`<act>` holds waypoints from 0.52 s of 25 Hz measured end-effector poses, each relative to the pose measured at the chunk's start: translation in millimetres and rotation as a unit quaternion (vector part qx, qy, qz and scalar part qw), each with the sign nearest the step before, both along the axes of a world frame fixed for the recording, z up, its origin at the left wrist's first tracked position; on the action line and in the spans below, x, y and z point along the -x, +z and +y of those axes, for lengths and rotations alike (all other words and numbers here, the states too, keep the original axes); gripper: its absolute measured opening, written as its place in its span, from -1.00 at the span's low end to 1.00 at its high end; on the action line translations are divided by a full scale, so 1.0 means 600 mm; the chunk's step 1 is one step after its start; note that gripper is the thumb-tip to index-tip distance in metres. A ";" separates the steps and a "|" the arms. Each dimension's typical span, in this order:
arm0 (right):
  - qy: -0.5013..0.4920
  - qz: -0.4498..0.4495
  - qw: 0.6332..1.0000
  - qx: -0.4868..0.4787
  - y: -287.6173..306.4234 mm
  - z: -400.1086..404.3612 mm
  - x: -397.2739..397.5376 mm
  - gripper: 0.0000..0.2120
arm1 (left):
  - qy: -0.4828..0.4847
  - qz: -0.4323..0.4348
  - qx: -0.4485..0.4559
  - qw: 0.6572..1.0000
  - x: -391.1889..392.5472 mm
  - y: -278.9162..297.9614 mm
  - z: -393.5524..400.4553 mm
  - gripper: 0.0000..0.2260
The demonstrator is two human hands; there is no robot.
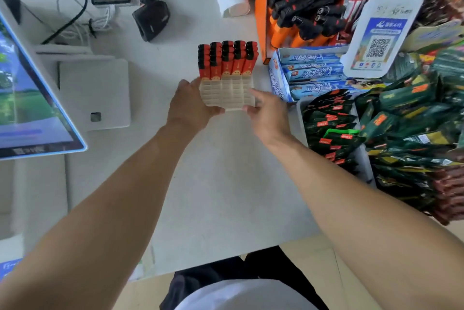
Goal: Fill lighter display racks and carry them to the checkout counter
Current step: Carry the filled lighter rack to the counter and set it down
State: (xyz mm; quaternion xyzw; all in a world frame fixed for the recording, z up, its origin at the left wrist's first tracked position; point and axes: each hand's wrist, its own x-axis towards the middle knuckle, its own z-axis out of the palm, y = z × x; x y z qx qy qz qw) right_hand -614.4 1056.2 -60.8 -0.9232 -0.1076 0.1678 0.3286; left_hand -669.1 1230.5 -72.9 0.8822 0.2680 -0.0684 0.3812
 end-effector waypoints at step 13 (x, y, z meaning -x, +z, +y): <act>0.236 -0.073 0.936 0.249 -0.013 0.002 0.023 -0.28 | -0.163 0.050 -0.149 0.974 0.042 -0.026 -0.075 -0.16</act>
